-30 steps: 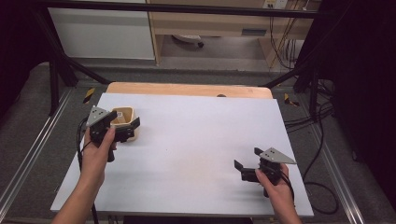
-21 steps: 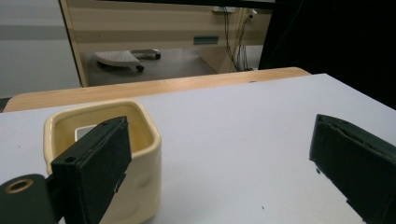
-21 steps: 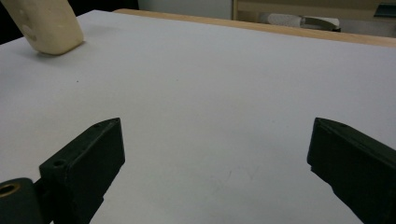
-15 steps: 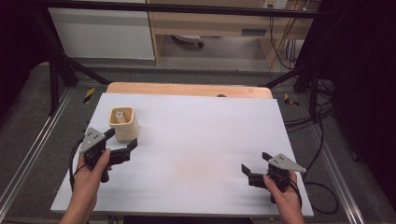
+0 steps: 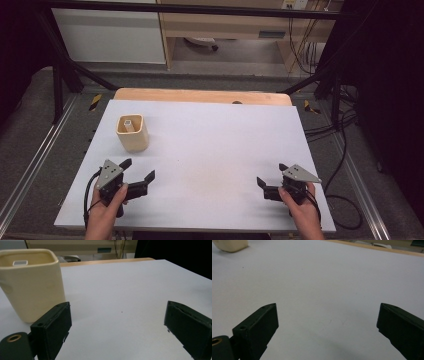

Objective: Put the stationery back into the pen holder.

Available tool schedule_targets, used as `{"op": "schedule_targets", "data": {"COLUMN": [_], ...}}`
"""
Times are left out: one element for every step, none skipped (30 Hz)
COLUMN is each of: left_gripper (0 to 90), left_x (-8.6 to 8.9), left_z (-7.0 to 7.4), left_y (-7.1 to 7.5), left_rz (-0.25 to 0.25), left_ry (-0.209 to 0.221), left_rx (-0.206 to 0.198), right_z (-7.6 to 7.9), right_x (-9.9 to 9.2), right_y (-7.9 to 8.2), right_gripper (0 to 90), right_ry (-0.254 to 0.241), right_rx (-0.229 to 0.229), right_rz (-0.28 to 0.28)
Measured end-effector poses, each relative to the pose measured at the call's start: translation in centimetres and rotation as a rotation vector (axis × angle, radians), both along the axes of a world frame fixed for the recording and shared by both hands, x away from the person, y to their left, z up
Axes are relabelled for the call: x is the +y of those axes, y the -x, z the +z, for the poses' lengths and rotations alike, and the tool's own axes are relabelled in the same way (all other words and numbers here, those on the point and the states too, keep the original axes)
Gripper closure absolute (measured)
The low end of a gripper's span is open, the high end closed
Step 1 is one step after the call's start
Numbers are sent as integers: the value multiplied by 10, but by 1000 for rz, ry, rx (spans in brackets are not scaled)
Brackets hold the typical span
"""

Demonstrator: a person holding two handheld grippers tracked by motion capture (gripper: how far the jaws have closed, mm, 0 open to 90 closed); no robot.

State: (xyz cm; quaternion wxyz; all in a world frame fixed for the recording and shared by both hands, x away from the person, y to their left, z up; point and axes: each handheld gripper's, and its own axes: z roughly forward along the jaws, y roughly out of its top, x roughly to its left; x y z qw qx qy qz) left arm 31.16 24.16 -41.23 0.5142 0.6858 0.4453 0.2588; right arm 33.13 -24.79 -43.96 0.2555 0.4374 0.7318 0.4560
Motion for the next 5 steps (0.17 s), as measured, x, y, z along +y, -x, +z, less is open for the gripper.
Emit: {"op": "schedule_targets", "data": {"left_gripper": [78,78,77,77,77], "left_x": [0,1,1,2,3], "left_z": [-3,-5,-6,-8,-8], "left_y": [1,1,1,1,0], "left_rz": [-1,-2,-2,-2,-5], "left_ry": [-15,-28,-30,-19,-14], "left_rx": [7,14,18,26,33], "right_z": [-2,-4,-6,-8,-10], "right_x": [0,1,2,2,3], "right_y": [-1,-3,-4,-5,-8], "right_gripper": [40,39,37,36,35], "right_ry": [12,20,30,40,58], "right_rx": [15,36,50,61,81], "right_rz": [-6,-15,-18,-22,-32]}}
